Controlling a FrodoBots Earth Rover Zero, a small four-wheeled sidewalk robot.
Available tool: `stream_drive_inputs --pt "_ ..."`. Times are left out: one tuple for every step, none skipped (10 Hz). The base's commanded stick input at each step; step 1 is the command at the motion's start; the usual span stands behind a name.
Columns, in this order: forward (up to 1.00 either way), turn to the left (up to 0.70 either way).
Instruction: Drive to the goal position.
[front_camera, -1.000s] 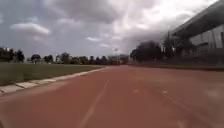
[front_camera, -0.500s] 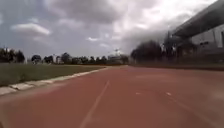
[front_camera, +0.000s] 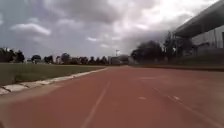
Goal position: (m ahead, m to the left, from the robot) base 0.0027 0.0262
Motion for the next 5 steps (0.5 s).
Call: stream_drive_inputs --pt "0.45 0.0" --pt "0.45 0.0" --pt "0.45 0.0" --pt "0.45 0.0" --pt "0.45 0.0"
